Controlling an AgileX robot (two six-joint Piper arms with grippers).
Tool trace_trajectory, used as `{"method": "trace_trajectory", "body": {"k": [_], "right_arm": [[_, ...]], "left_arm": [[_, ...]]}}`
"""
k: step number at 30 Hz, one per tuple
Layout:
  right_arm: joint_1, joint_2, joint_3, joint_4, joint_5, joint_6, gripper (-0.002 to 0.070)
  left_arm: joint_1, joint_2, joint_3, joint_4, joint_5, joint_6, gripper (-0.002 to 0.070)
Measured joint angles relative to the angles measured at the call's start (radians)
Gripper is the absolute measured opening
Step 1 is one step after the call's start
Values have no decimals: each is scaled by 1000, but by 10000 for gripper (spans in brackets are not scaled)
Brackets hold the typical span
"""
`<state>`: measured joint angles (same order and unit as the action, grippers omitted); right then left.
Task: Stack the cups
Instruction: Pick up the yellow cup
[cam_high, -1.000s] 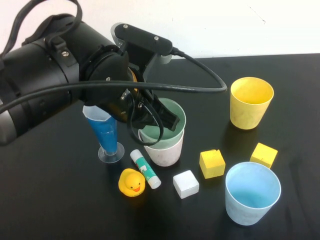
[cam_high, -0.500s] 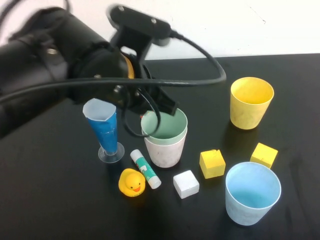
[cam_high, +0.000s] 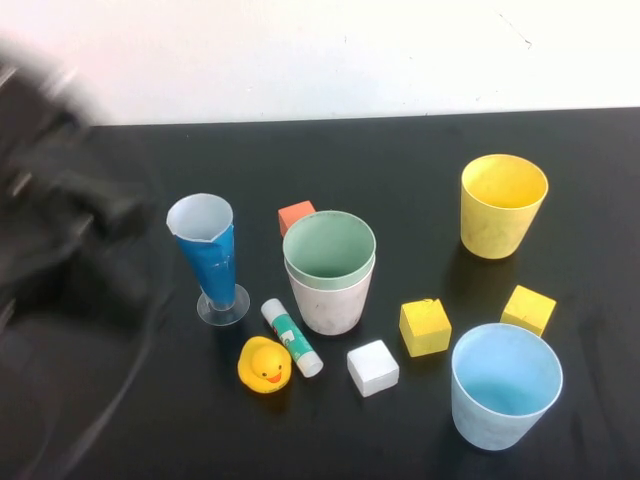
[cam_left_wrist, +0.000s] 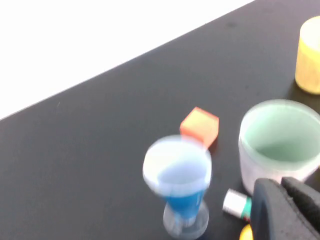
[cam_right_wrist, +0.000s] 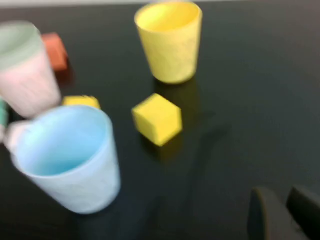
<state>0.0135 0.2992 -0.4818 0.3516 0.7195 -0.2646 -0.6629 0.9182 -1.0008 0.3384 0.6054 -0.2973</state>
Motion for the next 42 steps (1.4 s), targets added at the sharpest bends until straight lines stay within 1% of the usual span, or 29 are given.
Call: {"method": "trace_trajectory", "body": {"k": [5,10,15,19,23,28,30,32,33,37,38,39,42], "right_arm": [[0,251,-230,-111,129,-97,83],[0,528,-468,-118,283,-233,83],[0,751,-670,-118,426,-332,83],[9,890,-792,-120,495,-362,83],[60,994,-879,-134,513,-368,84],[183,1124,-955,-190,498,-370,84],[228,1185,-989,-224,484,-370,97],[247,1246,-1038,-244,470,-359,155],[252,1281,-1068,-246,460,-343,207],[254,1403,-1209,-272,433,-245,456],[254,1436,-1250,-274,431,-225,503],[254,1470,-1292,-276,429,-208,535],[254,1568,-1403,-279,432,-173,561]], "left_arm": [[2,-235,235,-20,-51,-3,2],[2,-373,367,-50,-54,-4,1],[2,-435,423,-88,-54,-4,1],[2,-436,427,-99,-52,-4,1],[2,-436,427,-101,-47,-4,1],[2,-436,427,-101,-20,-4,0],[2,-436,427,-101,-18,-4,0],[2,-436,427,-101,-18,-4,0],[2,-436,427,-101,-16,-4,0],[2,-436,427,-110,-8,-4,-1],[2,-436,427,-115,-3,-4,-1],[2,-436,427,-123,2,-4,-1],[2,-436,427,-138,29,-6,-1]]}}
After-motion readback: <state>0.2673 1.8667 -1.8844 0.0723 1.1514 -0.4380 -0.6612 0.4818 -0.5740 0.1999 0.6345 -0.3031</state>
